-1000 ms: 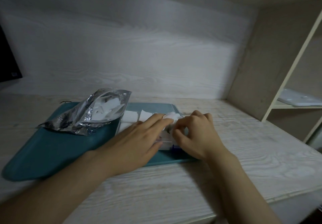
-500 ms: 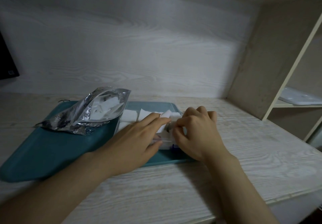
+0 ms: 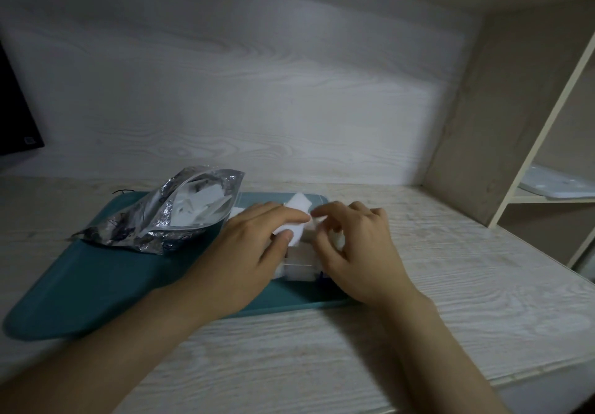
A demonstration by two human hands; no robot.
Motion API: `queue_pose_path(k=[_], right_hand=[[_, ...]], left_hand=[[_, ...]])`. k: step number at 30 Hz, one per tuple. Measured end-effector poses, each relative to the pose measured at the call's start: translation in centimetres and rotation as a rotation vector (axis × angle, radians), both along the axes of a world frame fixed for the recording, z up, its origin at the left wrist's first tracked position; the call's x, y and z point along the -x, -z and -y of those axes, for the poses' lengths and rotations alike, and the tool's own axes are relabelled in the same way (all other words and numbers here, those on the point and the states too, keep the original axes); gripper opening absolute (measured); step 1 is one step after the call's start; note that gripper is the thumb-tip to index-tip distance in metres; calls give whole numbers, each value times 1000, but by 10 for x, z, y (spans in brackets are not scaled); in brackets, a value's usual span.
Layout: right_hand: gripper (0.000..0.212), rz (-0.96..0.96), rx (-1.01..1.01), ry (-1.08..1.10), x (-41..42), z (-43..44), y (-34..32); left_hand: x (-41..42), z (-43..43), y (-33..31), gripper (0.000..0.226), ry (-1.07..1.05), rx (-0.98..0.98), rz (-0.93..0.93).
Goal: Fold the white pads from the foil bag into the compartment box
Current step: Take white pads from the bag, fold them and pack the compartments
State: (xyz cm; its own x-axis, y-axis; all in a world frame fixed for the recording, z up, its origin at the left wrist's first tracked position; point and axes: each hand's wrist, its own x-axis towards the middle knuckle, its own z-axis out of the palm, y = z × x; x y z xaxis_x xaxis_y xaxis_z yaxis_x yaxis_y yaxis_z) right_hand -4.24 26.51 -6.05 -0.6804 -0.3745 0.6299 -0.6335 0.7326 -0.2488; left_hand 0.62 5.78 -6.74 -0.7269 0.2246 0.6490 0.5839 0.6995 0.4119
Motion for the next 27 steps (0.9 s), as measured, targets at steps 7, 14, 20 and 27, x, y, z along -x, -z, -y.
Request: queue_pose_path(k=[7, 14, 20, 27], right_hand=[[17, 66, 377, -256, -10, 12, -7], [18, 260, 577, -336, -6, 15, -7], [9, 268, 654, -319, -3, 17, -5], [6, 255, 787, -290, 0, 15, -7]], left_hand=[[-1, 3, -4, 28, -30, -222, 113], [-1, 5, -5, 34, 38, -238, 206], [-3, 2, -5, 41, 24, -270, 174], [7, 3, -6, 39, 18, -473, 188]])
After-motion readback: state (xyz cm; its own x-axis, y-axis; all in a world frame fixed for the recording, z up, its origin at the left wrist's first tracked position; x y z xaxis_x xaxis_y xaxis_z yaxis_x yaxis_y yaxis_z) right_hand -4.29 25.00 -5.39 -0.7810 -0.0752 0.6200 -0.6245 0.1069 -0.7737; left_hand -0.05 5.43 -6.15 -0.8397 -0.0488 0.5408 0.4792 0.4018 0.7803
